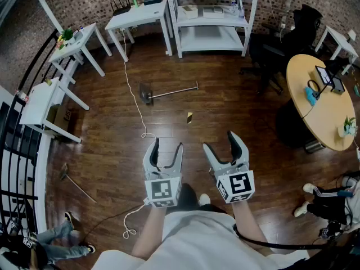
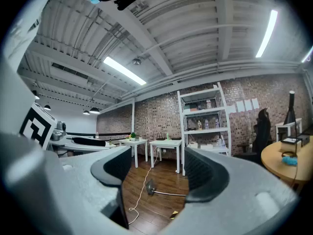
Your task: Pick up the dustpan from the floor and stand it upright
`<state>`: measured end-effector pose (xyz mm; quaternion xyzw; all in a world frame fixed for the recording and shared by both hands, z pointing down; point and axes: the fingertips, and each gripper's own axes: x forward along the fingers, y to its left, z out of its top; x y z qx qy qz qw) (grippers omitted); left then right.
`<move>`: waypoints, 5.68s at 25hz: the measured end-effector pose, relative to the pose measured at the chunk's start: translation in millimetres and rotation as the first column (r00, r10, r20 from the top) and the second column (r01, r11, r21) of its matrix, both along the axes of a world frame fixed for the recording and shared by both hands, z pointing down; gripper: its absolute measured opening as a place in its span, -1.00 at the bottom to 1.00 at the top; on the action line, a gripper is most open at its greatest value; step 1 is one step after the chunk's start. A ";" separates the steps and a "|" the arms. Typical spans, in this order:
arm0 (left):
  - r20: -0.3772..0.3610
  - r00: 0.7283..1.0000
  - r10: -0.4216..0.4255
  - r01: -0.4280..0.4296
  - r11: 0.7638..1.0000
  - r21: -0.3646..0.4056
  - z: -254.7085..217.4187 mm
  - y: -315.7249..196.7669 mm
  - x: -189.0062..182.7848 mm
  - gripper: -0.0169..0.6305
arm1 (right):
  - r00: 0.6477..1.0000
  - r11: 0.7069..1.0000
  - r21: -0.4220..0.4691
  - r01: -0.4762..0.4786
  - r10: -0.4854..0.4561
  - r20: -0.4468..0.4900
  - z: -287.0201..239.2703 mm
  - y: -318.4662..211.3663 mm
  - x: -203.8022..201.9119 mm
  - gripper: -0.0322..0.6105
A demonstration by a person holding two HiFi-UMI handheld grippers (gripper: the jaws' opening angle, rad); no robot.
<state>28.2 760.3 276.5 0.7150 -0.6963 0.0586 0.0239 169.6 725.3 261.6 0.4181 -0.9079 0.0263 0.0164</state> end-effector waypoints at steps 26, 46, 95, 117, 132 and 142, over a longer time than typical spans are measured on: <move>-0.048 0.982 0.184 -0.190 0.960 -0.204 106.2 -428.6 -169.1 0.02 | 0.996 0.970 -0.238 -0.048 0.029 -0.083 109.5 -409.7 -173.1 0.05; -0.145 0.856 0.496 -0.430 0.527 -0.733 471.1 -760.9 -74.0 0.09 | 0.989 0.833 -0.539 -0.123 0.058 -0.136 363.5 -743.2 -120.6 0.02; -0.362 0.735 0.574 -0.628 0.372 -0.684 713.8 -995.6 -46.0 -0.27 | 0.962 0.829 -0.494 -0.263 0.265 -0.069 502.1 -949.9 -145.0 0.02; -0.517 0.811 0.275 -0.541 0.690 -0.482 437.0 -980.2 -219.7 -0.31 | 0.982 0.899 -0.396 -0.185 0.151 -0.117 288.7 -964.7 -231.1 0.02; -0.409 0.911 0.056 -0.325 0.707 -0.628 423.7 -879.0 -282.9 0.05 | 0.994 0.947 -0.302 0.110 -0.112 0.009 179.9 -903.4 -290.2 0.02; -0.296 0.942 -0.161 0.067 0.951 -0.302 215.9 -682.6 -176.8 0.09 | 0.949 0.941 -0.127 0.315 -0.314 0.027 100.0 -707.5 -135.3 0.06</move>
